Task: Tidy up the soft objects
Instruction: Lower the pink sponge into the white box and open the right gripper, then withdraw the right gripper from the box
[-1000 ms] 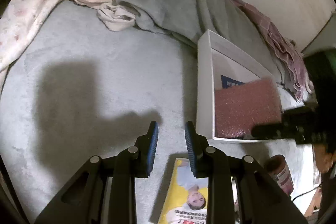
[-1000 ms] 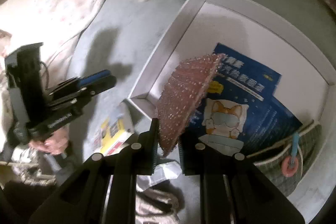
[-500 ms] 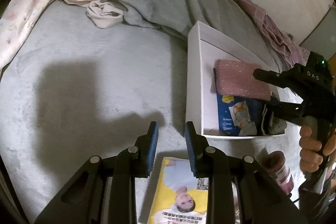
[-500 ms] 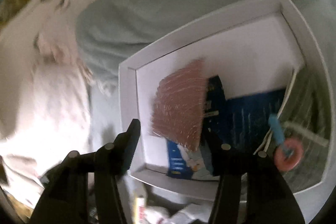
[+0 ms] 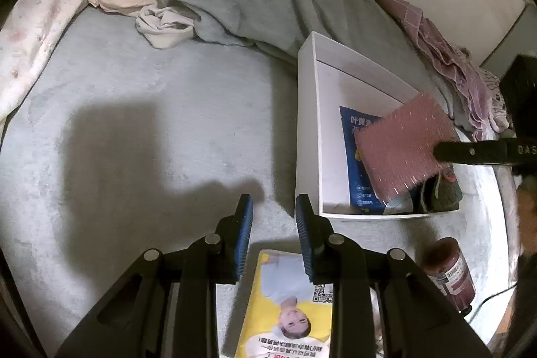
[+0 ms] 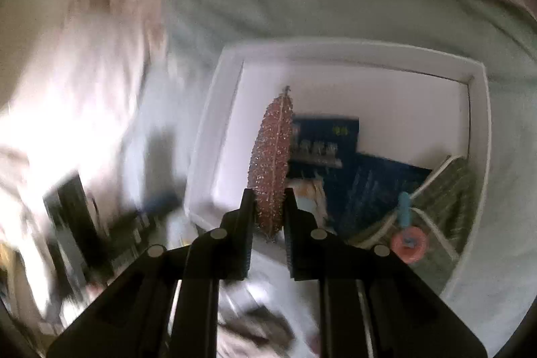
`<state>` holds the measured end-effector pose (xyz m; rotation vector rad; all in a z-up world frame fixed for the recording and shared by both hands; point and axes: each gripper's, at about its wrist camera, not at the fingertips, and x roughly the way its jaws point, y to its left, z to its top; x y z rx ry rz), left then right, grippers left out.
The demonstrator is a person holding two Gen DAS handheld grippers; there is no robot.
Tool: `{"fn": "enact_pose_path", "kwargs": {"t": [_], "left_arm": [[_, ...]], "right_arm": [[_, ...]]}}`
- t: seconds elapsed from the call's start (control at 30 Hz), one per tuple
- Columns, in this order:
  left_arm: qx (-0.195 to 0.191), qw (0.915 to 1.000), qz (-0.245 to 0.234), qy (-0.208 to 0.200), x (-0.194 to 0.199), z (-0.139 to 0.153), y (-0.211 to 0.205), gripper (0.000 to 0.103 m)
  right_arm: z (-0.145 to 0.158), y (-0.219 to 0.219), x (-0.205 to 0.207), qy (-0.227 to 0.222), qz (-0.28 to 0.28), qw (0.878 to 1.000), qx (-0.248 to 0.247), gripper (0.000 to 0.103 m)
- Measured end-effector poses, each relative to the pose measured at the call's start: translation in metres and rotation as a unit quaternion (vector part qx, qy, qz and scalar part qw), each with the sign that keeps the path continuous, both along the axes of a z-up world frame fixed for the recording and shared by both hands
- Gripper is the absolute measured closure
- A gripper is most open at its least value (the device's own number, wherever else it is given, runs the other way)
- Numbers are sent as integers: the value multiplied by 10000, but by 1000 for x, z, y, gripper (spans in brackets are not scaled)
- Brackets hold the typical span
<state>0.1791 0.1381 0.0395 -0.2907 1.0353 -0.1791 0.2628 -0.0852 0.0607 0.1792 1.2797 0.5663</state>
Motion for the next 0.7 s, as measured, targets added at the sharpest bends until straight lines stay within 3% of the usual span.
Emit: {"fn": "enact_pose_path", "kwargs": {"t": [0.1,0.13,0.17,0.2,0.23,0.27,0.37,0.4,0.43,0.5,0.6,0.7], "left_arm": [[16,10000,-30,-43,-1,2,-2,78],[21,10000,-42,-56,-1,3,-3,78],[34,10000,-62,-71,-1,3,-4,78],[50,9999,-79,-80,-2,4,-5,78],[65,9999,-94,-82,-2,3,-6,78],[73,9999,-100,-76,-1,3,-7,78],[133,9999,-103,-33,-1,1,-8,78],[142,9998,-97,-21,-1,1,-9,78],[146,9998,-94,-7,0,0,-9,78],[154,9998,-79,-10,0,1,-9,78],[139,9999,-37,15,0,2,-9,78],[98,9999,-24,18,1,3,-10,78]], "right_arm": [[-2,10,14,345,725,9964,-275,85],[-3,16,21,321,788,9946,-594,81],[-5,21,30,199,709,9920,-1023,78],[-7,26,41,82,527,9887,-1400,67],[-8,30,47,4,335,9862,-1624,55],[-8,30,55,-115,25,9840,-1776,52],[8,19,61,-715,-865,9858,-1248,49],[15,10,58,-887,-1174,9844,-965,42],[19,3,54,-982,-1415,9817,-815,35],[22,-10,44,-971,-1846,9759,-642,33],[7,-30,24,-331,-2505,9668,-372,34],[-30,-40,5,558,-2782,9565,683,57]]}}
